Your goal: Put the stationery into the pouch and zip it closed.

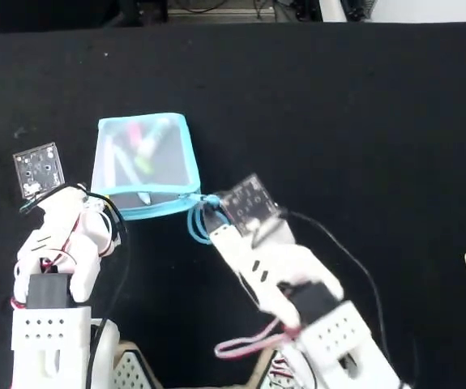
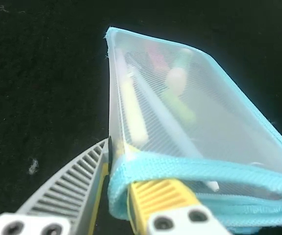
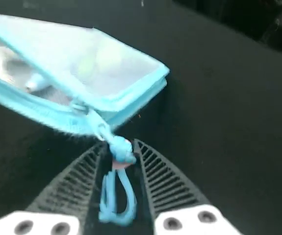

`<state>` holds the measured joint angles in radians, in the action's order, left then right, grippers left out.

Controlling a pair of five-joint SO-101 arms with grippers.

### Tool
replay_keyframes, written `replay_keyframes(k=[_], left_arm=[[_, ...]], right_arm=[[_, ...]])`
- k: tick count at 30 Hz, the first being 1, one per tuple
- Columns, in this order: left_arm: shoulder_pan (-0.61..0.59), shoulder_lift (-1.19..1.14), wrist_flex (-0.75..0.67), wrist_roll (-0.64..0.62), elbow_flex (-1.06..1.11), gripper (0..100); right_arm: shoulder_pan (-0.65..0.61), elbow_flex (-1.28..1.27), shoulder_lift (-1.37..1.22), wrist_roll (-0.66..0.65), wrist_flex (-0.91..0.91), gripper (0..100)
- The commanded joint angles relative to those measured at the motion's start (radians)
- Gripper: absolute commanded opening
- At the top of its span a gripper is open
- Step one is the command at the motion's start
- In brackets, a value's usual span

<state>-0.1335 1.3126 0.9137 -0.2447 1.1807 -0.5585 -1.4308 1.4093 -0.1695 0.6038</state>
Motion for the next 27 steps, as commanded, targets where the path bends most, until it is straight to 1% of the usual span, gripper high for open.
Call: replay_keyframes(k=[1, 4, 6, 8, 12, 15, 18, 21, 24, 27], left_arm=[[-0.005, 0.011, 0.006, 0.006, -0.062, 3], [-0.004, 0.011, 0.006, 0.006, -0.062, 3], [-0.001, 0.011, 0.006, 0.006, -0.062, 3], [0.001, 0.011, 0.006, 0.006, -0.062, 3], [0.001, 0.011, 0.006, 0.006, -0.064, 3], [0.001, 0.011, 0.006, 0.006, -0.062, 3], [0.001, 0.011, 0.006, 0.006, -0.062, 3], [-0.002, 0.011, 0.006, 0.006, -0.062, 3], [-0.004, 0.011, 0.002, 0.006, -0.062, 3], [-0.002, 0.011, 0.002, 0.006, -0.062, 3]], right_arm=[[-0.138, 0.048, 0.232, 0.003, 0.146, 1.1], [-0.255, -0.025, 0.326, -0.002, 0.144, 1.1], [-0.269, -0.093, 0.344, -0.043, 0.091, 1.2], [-0.265, -0.153, 0.337, -0.068, 0.021, 3.8], [-0.256, -0.191, 0.295, -0.021, -0.043, 17.5], [-0.252, -0.173, 0.265, 0.008, -0.051, 16.5], [-0.184, -0.148, 0.249, 0.014, -0.049, 16.5], [-0.137, -0.151, 0.239, 0.086, -0.049, 18.4], [-0.138, -0.162, 0.216, 0.120, -0.051, 19.5], [-0.138, -0.170, 0.180, 0.124, -0.098, 19.4]])
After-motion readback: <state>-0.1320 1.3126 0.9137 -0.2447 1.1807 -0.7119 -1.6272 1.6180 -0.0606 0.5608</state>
